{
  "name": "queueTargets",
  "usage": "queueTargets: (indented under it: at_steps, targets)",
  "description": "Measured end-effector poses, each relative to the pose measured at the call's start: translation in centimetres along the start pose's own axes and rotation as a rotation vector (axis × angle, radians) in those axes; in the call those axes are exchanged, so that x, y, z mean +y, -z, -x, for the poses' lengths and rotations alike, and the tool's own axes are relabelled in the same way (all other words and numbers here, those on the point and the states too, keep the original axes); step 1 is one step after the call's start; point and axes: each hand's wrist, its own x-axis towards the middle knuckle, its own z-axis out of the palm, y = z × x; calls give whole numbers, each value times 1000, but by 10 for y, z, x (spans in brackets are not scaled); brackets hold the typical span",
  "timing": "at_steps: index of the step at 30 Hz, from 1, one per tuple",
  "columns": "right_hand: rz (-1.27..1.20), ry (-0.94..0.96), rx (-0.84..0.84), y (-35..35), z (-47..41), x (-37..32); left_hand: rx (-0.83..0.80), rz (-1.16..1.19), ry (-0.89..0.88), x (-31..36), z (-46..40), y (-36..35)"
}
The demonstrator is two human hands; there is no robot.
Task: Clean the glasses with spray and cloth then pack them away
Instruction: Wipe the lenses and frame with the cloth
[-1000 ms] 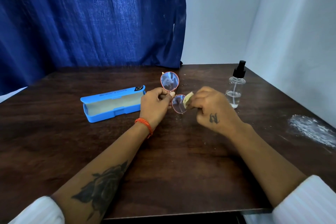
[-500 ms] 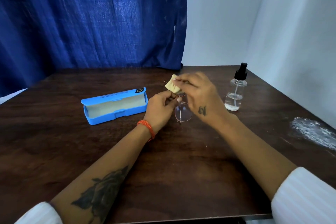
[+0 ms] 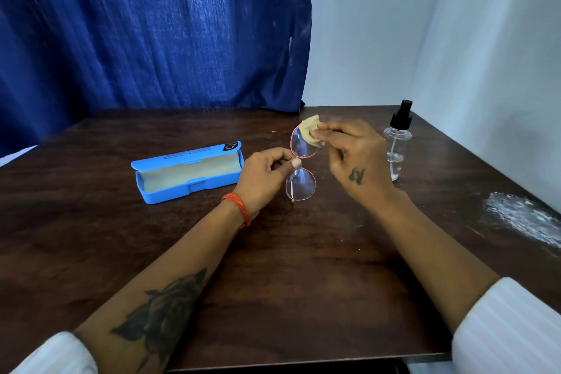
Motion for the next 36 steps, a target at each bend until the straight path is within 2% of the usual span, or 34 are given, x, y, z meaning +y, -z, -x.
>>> queueTargets:
  at_steps: [8, 14, 18, 23, 28, 31, 36]
  targets:
    - [-4, 187, -106, -6, 4, -19, 1, 73, 34, -2, 1, -1]
    - [-128, 68, -89, -2, 7, -3, -31, 61, 12, -2, 1, 0]
    - [-96, -37, -6, 1, 5, 5, -45, 37, 9, -2, 0, 1]
    - [40, 23, 22, -2, 3, -6, -81, 59, 13, -2, 1, 0]
    - [-35, 139, -81, -6, 7, -16, -26, 139, 67, -2, 1, 0]
    - [-90, 82, -114, -3, 8, -12, -16, 173, 79, -1, 1, 1]
    - [-59, -48, -23, 1, 5, -5, -11, 192, 90, 2, 2, 1]
